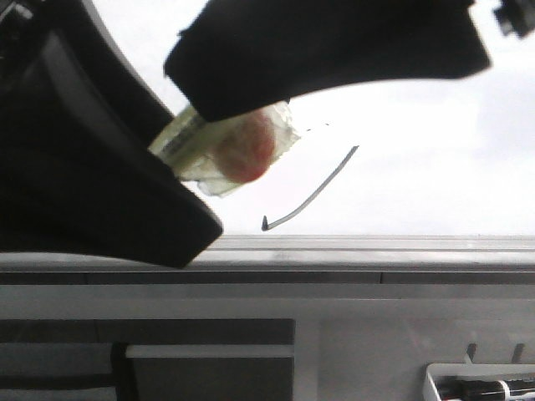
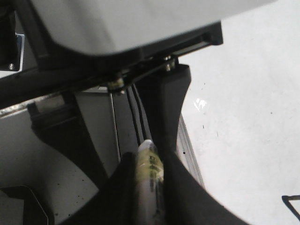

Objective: Write number 5 on whiteboard

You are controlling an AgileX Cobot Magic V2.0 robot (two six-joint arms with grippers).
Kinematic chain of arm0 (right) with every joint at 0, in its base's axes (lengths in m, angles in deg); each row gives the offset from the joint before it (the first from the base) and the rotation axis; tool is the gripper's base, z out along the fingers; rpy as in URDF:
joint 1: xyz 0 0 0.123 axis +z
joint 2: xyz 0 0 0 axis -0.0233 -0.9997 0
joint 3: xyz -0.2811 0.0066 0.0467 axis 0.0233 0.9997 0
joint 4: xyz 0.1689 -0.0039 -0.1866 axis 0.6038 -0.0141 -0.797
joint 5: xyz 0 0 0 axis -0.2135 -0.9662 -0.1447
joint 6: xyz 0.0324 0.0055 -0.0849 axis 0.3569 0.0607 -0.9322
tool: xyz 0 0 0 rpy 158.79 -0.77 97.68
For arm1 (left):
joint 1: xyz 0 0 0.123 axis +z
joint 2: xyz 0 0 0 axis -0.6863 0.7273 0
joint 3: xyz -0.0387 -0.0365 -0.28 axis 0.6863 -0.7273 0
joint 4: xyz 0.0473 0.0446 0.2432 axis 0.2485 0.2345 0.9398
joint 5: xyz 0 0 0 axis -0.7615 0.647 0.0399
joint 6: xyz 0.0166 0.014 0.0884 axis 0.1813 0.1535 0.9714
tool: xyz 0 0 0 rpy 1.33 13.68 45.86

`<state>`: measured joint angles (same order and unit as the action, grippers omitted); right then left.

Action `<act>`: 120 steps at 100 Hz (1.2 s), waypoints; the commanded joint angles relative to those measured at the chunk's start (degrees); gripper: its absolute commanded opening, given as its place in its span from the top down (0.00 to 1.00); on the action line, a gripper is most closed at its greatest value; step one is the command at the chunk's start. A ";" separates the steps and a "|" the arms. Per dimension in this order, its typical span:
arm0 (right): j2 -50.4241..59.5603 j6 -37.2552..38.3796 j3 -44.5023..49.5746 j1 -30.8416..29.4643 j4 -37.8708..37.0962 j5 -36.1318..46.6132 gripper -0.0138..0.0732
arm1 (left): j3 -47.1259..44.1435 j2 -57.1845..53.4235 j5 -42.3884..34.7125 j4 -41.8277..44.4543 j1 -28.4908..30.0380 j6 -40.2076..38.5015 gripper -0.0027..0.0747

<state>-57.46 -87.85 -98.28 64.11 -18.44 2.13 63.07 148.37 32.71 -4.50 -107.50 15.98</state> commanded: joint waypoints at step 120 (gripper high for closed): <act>0.88 -0.58 -1.83 -0.47 -2.10 3.20 0.89 | 1.62 -0.80 -2.33 -1.09 -0.08 -0.87 0.99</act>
<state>-57.46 -87.76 -98.28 64.33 -18.25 1.32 63.07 148.46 32.84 -2.43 -107.27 17.94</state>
